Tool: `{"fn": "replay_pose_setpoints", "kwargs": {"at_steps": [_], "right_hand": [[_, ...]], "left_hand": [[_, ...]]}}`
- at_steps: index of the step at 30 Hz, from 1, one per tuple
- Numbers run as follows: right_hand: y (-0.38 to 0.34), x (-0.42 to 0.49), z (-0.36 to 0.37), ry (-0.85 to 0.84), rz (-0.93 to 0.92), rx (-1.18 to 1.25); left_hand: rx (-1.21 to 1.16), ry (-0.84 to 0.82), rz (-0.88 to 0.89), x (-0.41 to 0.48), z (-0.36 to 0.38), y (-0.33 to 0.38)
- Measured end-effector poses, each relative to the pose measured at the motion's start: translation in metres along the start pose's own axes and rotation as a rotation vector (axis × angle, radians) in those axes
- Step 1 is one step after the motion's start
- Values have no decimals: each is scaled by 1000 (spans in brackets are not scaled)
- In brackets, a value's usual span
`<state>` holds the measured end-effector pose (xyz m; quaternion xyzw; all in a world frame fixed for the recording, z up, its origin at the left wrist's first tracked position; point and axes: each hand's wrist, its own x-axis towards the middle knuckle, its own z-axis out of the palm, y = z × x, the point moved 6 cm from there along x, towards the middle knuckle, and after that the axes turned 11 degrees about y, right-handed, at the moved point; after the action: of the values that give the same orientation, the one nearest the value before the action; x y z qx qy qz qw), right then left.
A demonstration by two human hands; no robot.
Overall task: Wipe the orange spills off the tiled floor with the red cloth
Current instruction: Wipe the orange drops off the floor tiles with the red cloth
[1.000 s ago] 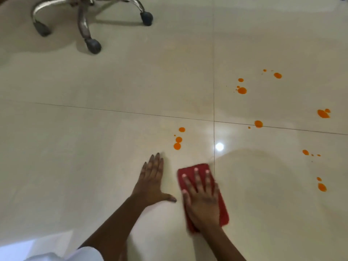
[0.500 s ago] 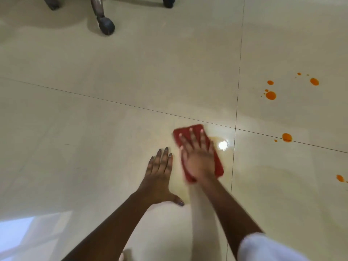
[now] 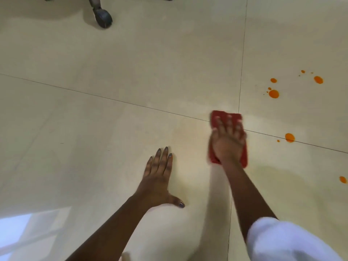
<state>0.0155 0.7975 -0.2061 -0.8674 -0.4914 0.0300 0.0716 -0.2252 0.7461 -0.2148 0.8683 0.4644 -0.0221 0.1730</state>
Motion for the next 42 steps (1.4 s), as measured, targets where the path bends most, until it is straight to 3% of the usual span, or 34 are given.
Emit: {"fn": "replay_pose_setpoints", "kwargs": {"at_steps": [2,3,6,8,9,11,13,16,19,21,22,23,25,28,30,33,34,35,39,40,42], "right_hand": [[37,-35,-9,77,182,24],[32,-66,-12,106,180,9],[-46,-120,3,75,-142,67],[-91,-89,10,-7,-398,81],[-91,-61,10,-70,-401,57],[-38,-13,5,-42,-169,5],[34,-20,-8,22,123,21],[64,-102,-22,127,259,24],[21,-151,-9,64,-5,20],[2,-133,-10,52,-267,-22],[10,-115,-11,33,-302,-38],[32,-97,-14,13,-236,-67],[98,-79,-22,28,93,-66],[167,-133,-38,98,521,6],[152,-178,-36,137,451,-25],[113,-174,-25,54,20,0],[122,-158,-27,32,-35,-22],[150,-146,-31,29,27,-57],[272,-200,-54,134,618,-8],[277,-232,-60,166,726,-14],[245,-275,-57,186,734,18]], "left_hand": [[12,2,-10,0,0,1],[24,6,-16,0,1,1],[31,20,-26,2,2,1],[19,15,-20,2,1,0],[14,9,-17,1,0,0],[9,9,-12,0,-1,0],[8,-5,-11,-1,-3,1],[24,-22,-22,1,-3,4],[46,-51,-2,2,-1,6],[47,-43,46,2,-3,14],[35,-52,74,3,-3,20],[18,-75,110,2,-2,29],[-43,-88,182,4,4,55],[-96,-69,261,5,18,104],[-94,-74,311,-2,32,135],[-66,-109,342,-14,50,163],[-40,-113,341,-17,53,166],[-5,-111,349,-19,56,170],[29,-152,342,-17,52,170],[42,-154,334,-17,51,172],[56,-180,337,-21,51,182]]}}
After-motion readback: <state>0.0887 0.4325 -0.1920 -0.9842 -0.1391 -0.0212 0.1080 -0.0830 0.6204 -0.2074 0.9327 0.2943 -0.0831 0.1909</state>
